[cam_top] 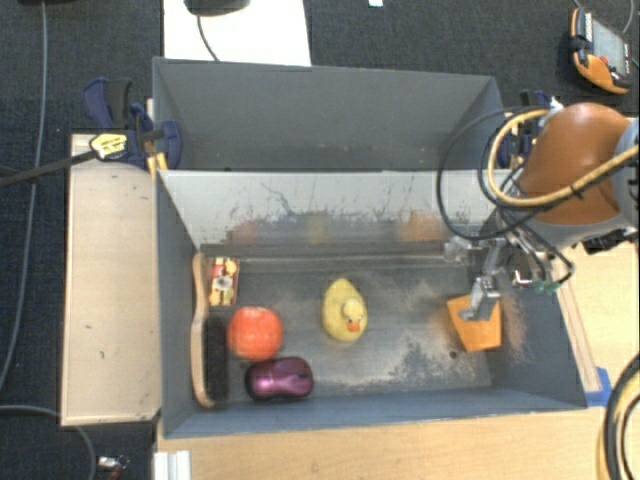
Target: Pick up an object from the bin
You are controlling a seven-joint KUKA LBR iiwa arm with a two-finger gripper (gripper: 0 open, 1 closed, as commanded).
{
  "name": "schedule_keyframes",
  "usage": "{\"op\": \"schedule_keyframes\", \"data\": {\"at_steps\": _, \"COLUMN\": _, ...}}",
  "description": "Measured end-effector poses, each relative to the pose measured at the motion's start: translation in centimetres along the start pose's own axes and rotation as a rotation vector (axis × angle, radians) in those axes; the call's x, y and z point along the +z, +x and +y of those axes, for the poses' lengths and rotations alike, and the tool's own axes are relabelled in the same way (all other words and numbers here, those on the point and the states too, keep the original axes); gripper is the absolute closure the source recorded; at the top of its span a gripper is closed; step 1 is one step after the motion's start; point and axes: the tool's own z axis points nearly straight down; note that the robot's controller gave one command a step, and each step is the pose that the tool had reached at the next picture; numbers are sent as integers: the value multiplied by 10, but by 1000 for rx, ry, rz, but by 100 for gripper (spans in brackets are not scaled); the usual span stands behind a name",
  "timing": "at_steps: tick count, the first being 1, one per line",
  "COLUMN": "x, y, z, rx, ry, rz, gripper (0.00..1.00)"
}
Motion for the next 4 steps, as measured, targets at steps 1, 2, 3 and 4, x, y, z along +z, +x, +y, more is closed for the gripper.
{"op": "schedule_keyframes", "data": {"at_steps": 1, "x": 0, "y": 0, "z": 0, "rx": 0, "ry": 0, "rz": 0, "gripper": 0}}
{"op": "schedule_keyframes", "data": {"at_steps": 2, "x": 19, "y": 19, "z": -20, "rx": -129, "ry": 0, "rz": -1, "gripper": 0}}
{"op": "schedule_keyframes", "data": {"at_steps": 3, "x": 56, "y": 5, "z": -11, "rx": 46, "ry": -1, "rz": 1, "gripper": 0}}
{"op": "schedule_keyframes", "data": {"at_steps": 4, "x": 66, "y": 47, "z": -7, "rx": -35, "ry": -3, "rz": -7, "gripper": 100}}
